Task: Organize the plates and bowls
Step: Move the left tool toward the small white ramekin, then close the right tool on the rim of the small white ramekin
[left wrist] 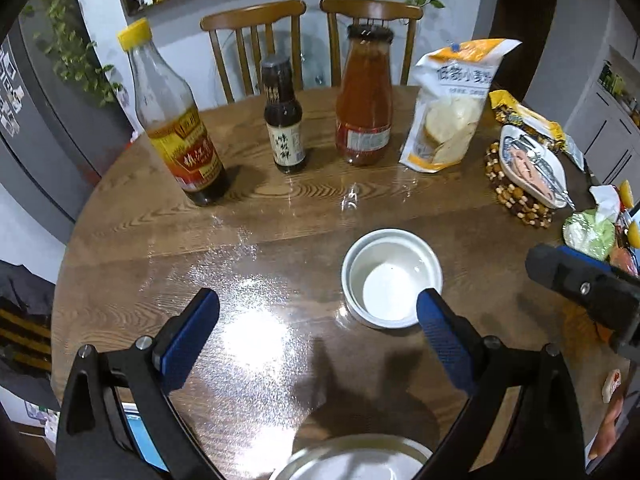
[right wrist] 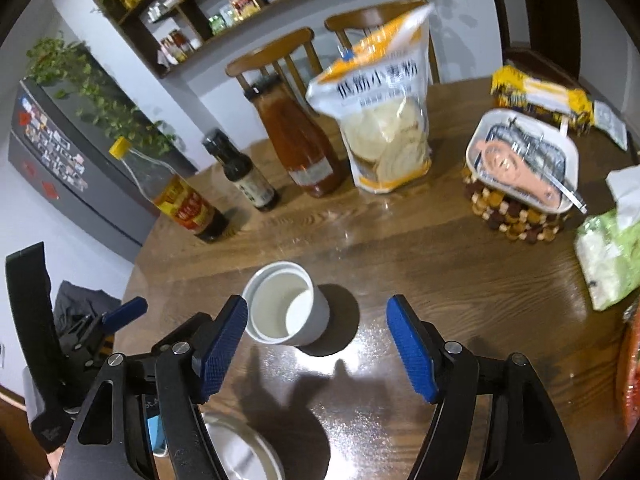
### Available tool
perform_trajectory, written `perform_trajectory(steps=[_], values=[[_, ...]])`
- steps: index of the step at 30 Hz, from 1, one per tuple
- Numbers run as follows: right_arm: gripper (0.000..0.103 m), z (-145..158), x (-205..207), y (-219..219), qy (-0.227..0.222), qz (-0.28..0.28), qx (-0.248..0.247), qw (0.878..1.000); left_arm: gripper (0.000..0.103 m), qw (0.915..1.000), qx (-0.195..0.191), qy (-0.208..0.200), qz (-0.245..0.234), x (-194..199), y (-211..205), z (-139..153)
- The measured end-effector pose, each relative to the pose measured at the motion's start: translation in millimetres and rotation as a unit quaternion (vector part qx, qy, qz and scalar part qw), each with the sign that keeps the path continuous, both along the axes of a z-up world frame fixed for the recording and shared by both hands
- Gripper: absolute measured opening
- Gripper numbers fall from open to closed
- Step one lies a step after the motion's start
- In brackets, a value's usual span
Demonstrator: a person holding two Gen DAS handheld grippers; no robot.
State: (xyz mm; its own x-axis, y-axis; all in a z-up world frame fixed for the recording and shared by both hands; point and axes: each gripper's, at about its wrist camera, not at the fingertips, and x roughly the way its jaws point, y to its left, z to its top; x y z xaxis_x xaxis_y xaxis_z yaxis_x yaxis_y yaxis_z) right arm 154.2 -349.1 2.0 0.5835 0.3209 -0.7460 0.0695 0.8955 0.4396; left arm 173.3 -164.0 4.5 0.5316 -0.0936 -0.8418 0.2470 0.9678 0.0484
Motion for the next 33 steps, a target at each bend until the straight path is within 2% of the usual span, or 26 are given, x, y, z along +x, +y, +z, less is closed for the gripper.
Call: perform_trajectory(steps=[12, 24, 28, 33], values=[[0.073, -41, 31, 4, 0.038, -0.005, 0.024, 0.999, 0.099, 0.9987, -0.022, 0.045, 0.009, 26, -2, -41], [0.073, -77, 54, 24, 0.079, 0.025, 0.040, 0.996, 0.099, 0.9977, -0.001, 0.068, -0.001, 38, -8, -68], [0.073, -87, 59, 33, 0.086, 0.043, 0.055, 0.994, 0.092, 0.9967, 0.004, 0.081, -0.009, 40, -12, -77], [0.060, -93, 60, 34, 0.085, 0.050, 0.074, 0.992, 0.080, 0.9960, -0.002, 0.087, -0.019, 41, -18, -80]])
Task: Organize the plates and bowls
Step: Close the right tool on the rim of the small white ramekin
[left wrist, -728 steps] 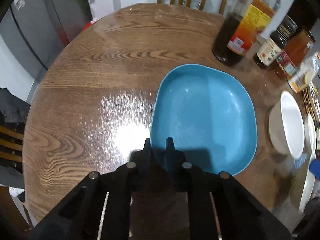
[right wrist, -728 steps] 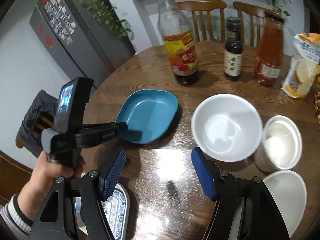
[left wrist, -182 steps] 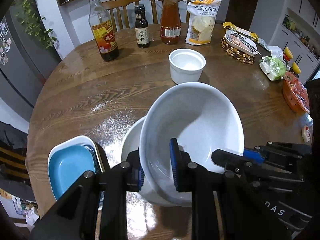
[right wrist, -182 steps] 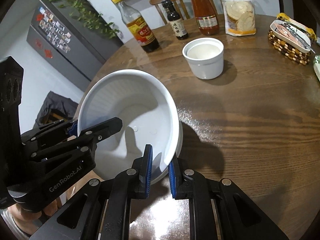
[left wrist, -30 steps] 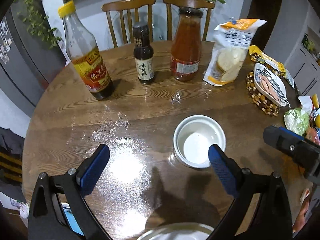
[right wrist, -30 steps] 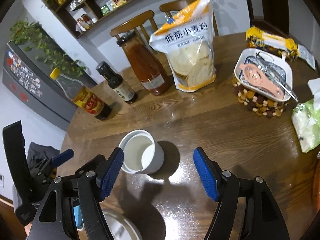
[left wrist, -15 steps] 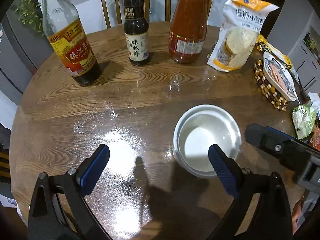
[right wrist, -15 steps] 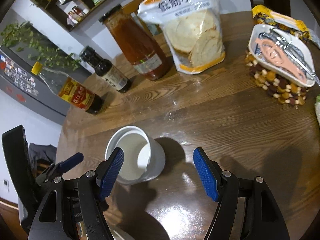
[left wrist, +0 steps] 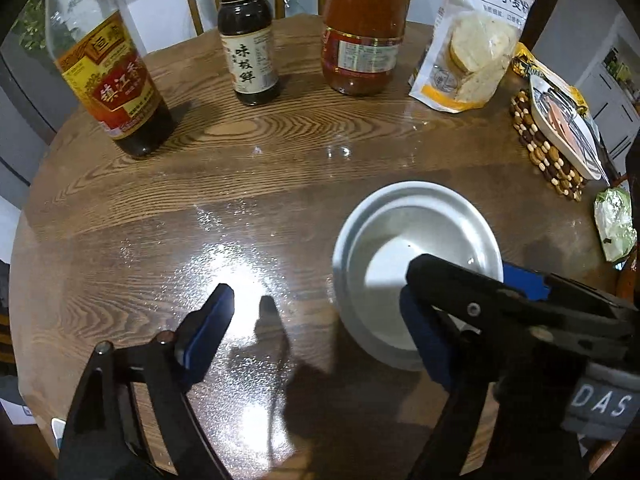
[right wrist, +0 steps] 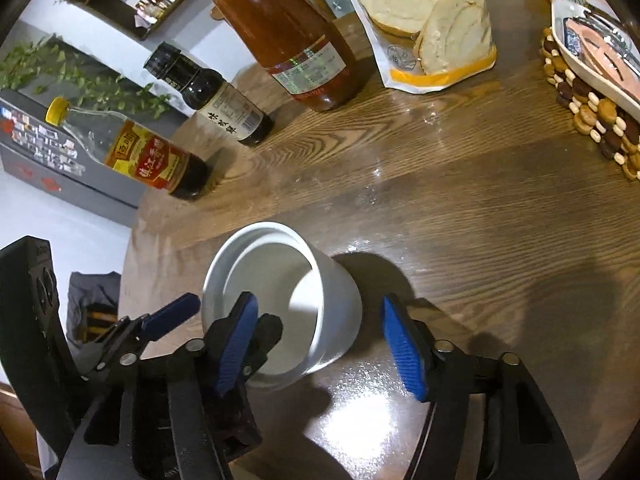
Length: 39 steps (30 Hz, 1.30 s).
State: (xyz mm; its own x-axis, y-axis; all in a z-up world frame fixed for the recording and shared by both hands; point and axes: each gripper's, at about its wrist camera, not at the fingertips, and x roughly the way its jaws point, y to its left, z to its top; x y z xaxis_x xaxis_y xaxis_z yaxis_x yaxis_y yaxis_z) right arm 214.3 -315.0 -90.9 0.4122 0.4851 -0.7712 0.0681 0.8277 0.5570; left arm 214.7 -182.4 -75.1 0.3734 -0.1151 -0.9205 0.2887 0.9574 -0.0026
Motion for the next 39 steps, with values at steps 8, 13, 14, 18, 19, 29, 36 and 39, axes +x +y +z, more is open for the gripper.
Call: perform_trajectory(steps=[8, 13, 14, 18, 19, 29, 36, 39], values=[[0.051, -5, 5, 7, 0.005, 0.011, -0.005, 1.000, 0.044, 0.9998, -0.008, 0.012, -0.015, 0, -8, -7], [0.051, -15, 3, 6, 0.012, 0.009, 0.006, 1.000, 0.047, 0.9994, -0.013, 0.027, -0.015, 1, -8, -14], [0.051, -16, 3, 5, 0.013, 0.007, 0.008, 1.000, 0.047, 0.9994, -0.013, 0.027, -0.015, 1, -8, -13], [0.051, -16, 3, 5, 0.012, 0.008, 0.006, 1.000, 0.047, 0.9995, -0.011, 0.025, -0.018, 0, -10, -13], [0.051, -16, 3, 4, 0.011, 0.008, 0.005, 1.000, 0.046, 0.9995, -0.010, 0.025, -0.019, 1, -11, -14], [0.047, -9, 1, 8, -0.003, 0.010, -0.005, 1.000, 0.031, 0.9994, -0.009, 0.017, -0.030, -4, -18, -12], [0.046, -9, 1, 7, -0.004, 0.007, 0.001, 1.000, 0.031, 0.9994, -0.008, 0.017, -0.029, -4, -17, -12], [0.046, -9, 1, 7, -0.005, 0.007, 0.001, 1.000, 0.031, 0.9994, -0.008, 0.017, -0.029, -4, -17, -12]])
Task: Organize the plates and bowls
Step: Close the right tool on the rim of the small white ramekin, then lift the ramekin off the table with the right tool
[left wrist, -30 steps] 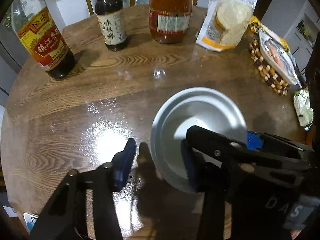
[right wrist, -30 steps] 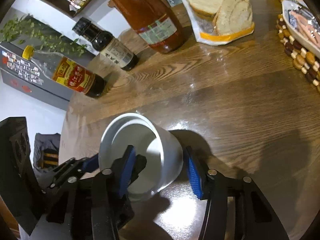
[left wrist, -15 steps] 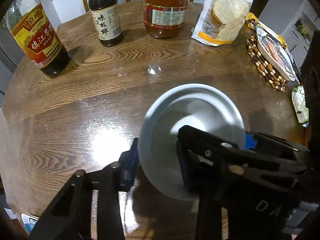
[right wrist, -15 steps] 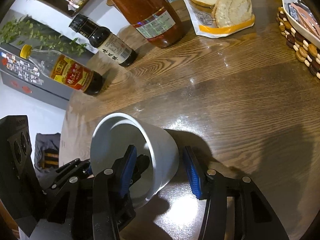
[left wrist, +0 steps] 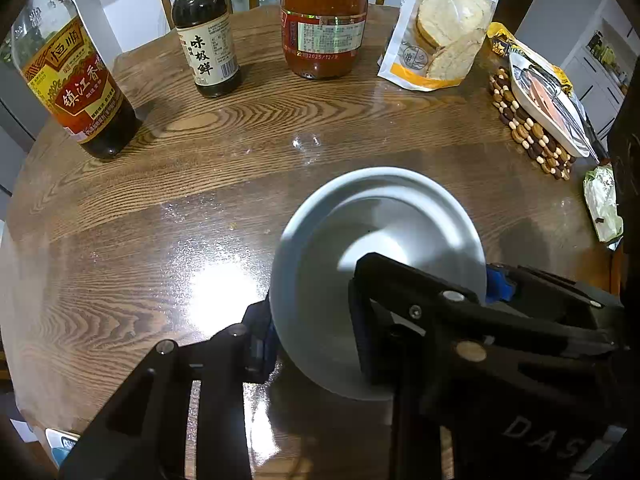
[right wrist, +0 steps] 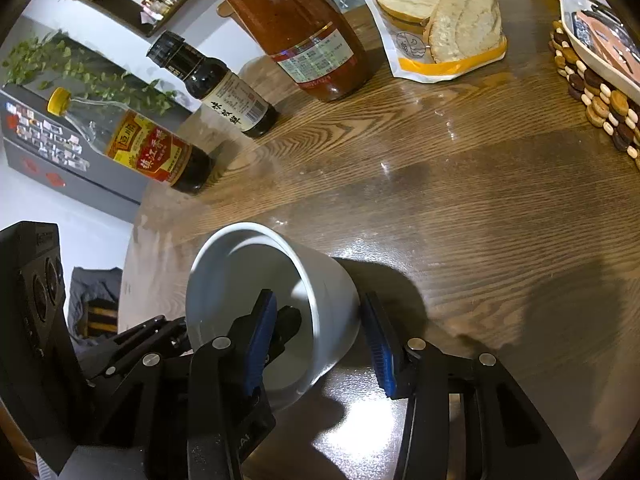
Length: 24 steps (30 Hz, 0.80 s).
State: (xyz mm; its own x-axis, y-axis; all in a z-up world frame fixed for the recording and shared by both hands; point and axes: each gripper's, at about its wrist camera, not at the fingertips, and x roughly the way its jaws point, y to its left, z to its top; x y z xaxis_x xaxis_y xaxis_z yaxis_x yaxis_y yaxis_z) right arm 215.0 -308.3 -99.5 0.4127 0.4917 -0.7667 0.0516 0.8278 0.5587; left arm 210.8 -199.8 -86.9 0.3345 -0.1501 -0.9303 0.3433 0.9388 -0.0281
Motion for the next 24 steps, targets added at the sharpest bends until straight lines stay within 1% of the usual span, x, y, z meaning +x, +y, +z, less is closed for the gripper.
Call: perform_trajectory(steps=[24], values=[[0.046, 1.3, -1.7, 0.3, -0.004, 0.003, -0.003, 1.000, 0.031, 1.0000, 0.004, -0.003, -0.003, -0.8, 0.0, -0.5]])
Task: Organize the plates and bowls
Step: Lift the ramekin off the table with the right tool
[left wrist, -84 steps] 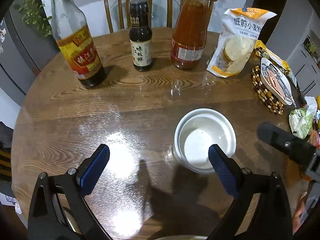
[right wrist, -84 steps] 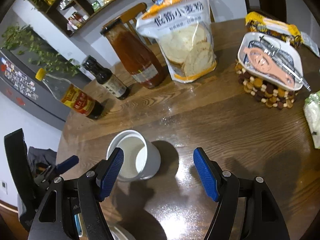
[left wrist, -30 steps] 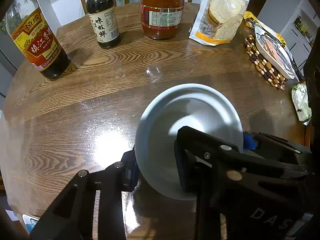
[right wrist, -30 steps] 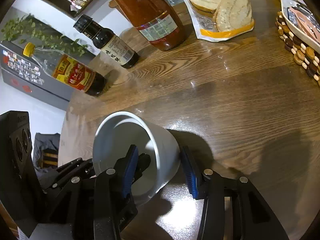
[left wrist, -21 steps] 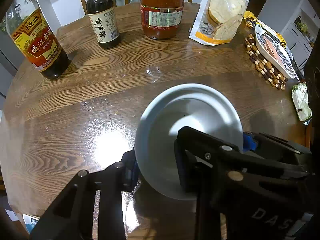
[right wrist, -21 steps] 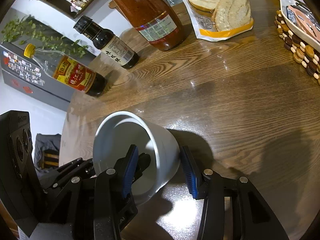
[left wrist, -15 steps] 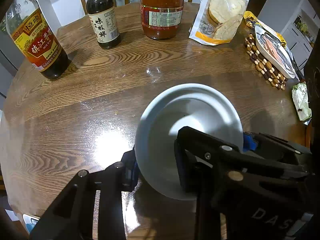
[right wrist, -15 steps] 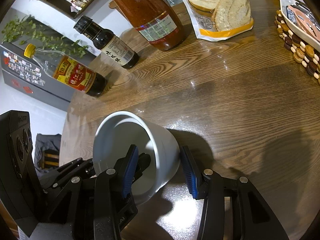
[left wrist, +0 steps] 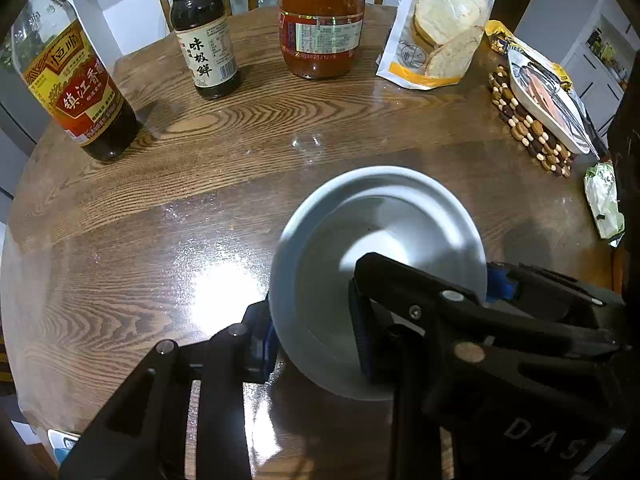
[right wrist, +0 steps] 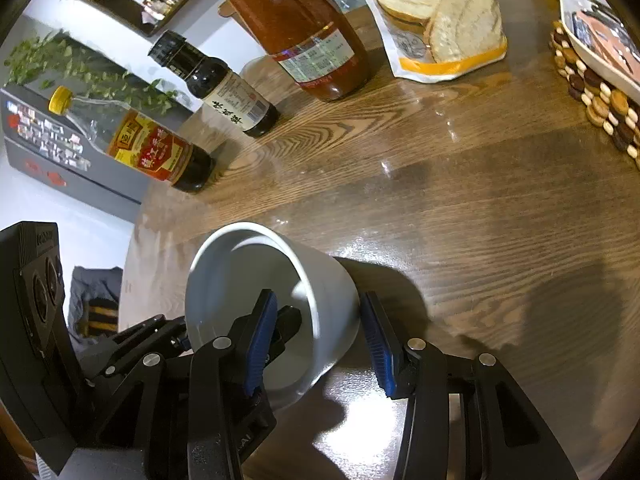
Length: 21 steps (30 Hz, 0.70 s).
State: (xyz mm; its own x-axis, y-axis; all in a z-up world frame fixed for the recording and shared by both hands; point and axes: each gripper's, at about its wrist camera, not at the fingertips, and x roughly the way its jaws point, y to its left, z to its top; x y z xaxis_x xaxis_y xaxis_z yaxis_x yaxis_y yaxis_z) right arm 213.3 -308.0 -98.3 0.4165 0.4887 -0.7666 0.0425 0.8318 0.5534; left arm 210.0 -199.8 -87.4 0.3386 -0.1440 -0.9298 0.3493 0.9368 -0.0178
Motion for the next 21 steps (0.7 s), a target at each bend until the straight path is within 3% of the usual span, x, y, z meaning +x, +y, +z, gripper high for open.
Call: perform_trajectory(steps=[9, 11, 21], values=[[0.043, 5, -2, 8, -0.009, 0.001, -0.024, 1.000, 0.031, 0.9999, 0.009, -0.008, -0.003, -4, 0, 0], [0.037, 4, -3, 6, -0.009, -0.003, -0.028, 1.000, 0.030, 0.9998, 0.012, -0.013, -0.004, -5, 1, 1], [0.036, 6, -12, 0, -0.017, -0.017, -0.014, 1.000, 0.030, 0.9994, 0.013, -0.028, -0.012, -12, 4, 7]])
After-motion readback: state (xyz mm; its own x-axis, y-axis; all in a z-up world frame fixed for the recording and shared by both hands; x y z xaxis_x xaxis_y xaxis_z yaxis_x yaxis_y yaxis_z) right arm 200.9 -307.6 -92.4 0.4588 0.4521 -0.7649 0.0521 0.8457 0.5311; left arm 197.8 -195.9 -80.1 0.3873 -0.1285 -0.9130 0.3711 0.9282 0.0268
